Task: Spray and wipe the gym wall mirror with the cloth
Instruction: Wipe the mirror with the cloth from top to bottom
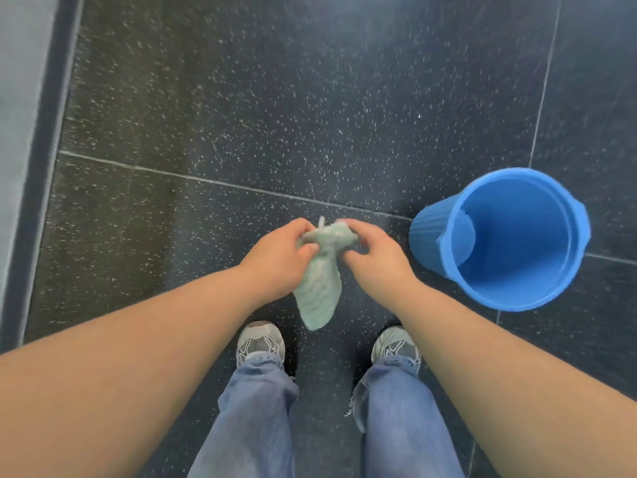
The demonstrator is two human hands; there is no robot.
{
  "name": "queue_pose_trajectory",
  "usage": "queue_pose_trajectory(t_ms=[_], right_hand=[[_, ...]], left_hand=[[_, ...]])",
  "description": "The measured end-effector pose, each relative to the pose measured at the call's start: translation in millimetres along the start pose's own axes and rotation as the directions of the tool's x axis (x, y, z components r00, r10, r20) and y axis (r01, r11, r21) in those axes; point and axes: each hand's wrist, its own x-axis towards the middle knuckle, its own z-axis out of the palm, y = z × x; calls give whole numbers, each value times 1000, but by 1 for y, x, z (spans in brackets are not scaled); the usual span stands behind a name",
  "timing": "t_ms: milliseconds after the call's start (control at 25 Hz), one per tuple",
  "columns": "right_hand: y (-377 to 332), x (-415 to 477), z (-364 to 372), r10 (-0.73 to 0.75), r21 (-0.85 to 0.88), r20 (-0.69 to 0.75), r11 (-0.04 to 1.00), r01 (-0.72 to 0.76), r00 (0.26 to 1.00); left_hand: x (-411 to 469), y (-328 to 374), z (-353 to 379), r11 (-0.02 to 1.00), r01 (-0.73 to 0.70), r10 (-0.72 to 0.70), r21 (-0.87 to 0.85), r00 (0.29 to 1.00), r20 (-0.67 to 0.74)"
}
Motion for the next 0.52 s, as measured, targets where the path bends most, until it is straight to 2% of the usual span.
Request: queue_pose_trajectory(t_ms=[40,80,120,280,360,440,520], right_hand=[[-26,-10,-7,32,154,63,987,-42,997],[-52,-21,-13,48,234,97,970,-70,994],[-80,-35,-20,29,243,96,969,-51,995],[-195,-104,-43,-112,102,-17,988,113,994],[-253,-142,-44,-207,32,21,978,206,978],[-309,-184,-40,-309,-16,103,950,312,946],[-362,-229,-33,-431,-68,173,892,447,886]], left_hand=[[-15,9,-18,1000,-21,20,10,1000,4],[-30,18,-39,999,-27,27,18,1000,-3],[-52,27,-64,1000,-20,20,8,999,-29],[-153,59,-162,993,61,-76,-103,985,-153],[-211,67,-201,966,74,-116,-246,980,-160],[-274,75,-225,928,-5,-68,-372,981,-184],[-337,79,-238,920,-136,16,-367,950,-312]])
